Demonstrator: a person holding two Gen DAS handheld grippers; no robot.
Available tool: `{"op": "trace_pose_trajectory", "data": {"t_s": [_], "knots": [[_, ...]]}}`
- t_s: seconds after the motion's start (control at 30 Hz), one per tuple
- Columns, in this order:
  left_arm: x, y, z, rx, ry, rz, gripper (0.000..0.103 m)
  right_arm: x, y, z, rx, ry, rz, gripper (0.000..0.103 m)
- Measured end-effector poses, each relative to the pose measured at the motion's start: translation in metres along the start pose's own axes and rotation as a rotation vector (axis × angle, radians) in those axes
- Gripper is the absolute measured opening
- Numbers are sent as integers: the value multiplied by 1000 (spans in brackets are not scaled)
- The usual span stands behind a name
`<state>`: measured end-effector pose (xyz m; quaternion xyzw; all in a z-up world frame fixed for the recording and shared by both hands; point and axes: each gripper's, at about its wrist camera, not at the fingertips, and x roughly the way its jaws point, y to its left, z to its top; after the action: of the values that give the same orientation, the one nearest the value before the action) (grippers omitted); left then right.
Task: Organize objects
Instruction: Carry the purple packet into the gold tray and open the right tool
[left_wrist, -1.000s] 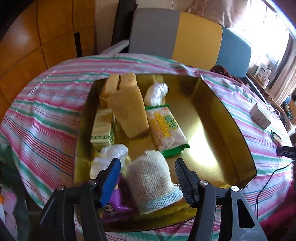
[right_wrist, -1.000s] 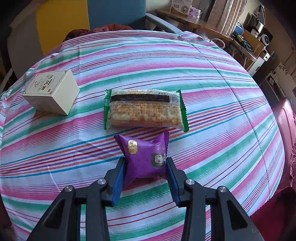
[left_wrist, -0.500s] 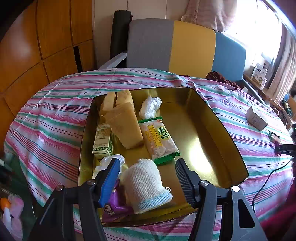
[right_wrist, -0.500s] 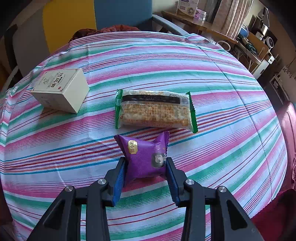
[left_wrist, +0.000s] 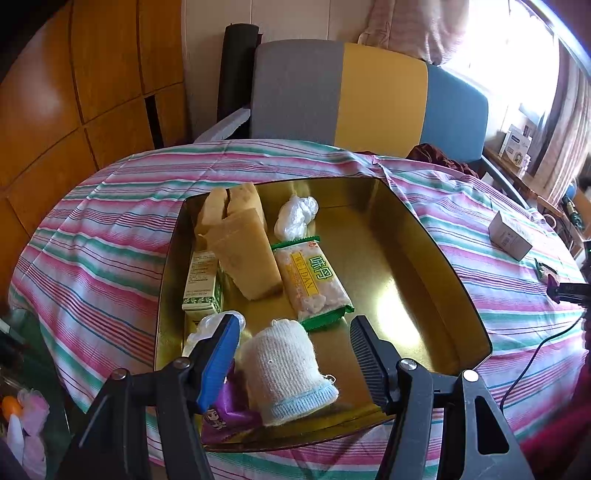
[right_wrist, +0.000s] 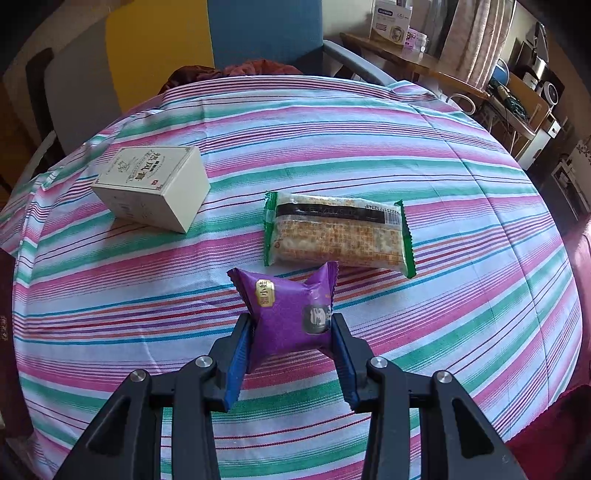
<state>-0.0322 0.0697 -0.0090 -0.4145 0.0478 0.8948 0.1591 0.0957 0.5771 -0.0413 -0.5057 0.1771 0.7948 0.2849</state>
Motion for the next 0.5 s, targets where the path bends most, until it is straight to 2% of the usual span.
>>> {"op": "trace_pose_trajectory", "data": {"t_s": [0.27, 0.5], "knots": [[-3, 7, 2, -13, -15, 1, 63, -28, 43, 3, -109, -64, 84, 41], [-7, 21, 2, -51, -33, 9, 63, -71, 114, -1, -239, -139, 202, 41]]}}
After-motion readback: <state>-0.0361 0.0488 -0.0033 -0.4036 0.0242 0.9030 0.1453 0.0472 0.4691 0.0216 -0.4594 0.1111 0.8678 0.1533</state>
